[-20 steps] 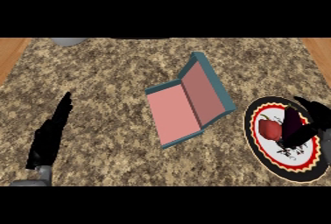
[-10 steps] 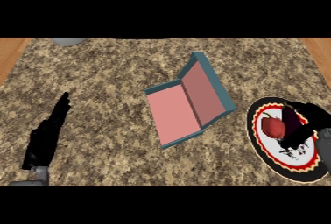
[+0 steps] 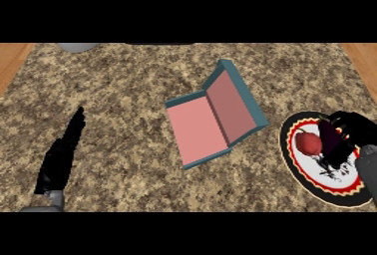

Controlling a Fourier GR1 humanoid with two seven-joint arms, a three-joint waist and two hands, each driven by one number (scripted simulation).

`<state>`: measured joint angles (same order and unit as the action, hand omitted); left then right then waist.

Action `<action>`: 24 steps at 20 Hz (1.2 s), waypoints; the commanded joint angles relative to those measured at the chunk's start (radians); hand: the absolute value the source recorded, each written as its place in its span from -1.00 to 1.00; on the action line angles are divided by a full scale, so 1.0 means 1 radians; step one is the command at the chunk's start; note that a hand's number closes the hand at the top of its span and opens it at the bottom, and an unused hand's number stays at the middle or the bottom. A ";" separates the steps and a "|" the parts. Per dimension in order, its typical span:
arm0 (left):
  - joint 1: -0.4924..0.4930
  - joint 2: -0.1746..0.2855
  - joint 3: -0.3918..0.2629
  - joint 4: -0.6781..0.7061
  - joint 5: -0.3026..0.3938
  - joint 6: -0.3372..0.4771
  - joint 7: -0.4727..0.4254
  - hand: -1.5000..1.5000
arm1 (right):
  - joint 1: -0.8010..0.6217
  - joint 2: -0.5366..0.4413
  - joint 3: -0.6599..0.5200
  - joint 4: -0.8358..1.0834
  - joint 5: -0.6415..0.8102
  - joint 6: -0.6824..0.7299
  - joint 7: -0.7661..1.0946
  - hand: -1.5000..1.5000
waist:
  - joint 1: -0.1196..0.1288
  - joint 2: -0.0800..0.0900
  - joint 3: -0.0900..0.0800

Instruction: Pick the eggplant from the plate and place it in the cardboard box

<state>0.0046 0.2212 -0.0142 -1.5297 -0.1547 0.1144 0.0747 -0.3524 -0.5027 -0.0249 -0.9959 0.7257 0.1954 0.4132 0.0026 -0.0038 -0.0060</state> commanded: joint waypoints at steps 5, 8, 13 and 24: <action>0.020 -0.001 0.036 0.023 -0.004 0.008 -0.036 0.00 | 0.236 0.091 0.144 -0.396 0.133 -0.125 0.085 1.00 | -0.027 -0.004 0.004; 0.004 -0.001 0.022 -0.014 -0.012 0.006 0.039 0.00 | 0.398 0.087 0.220 -0.622 0.200 -0.151 0.122 1.00 | -0.045 -0.009 0.004; 0.017 -0.016 0.011 -0.043 -0.026 0.013 0.040 0.00 | 0.589 0.043 0.245 -0.923 0.298 -0.154 0.219 1.00 | -0.026 -0.003 0.005; 0.015 0.016 0.053 -0.019 0.011 -0.041 0.014 0.00 | 0.556 0.119 0.202 -1.321 0.122 -0.183 0.151 1.00 | -0.016 0.000 0.006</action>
<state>0.0358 0.2269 0.0207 -1.5686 -0.1533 0.0819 0.0919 0.2245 -0.4126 0.1873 -2.1953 0.9263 0.0412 0.6081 -0.0113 -0.0046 -0.0004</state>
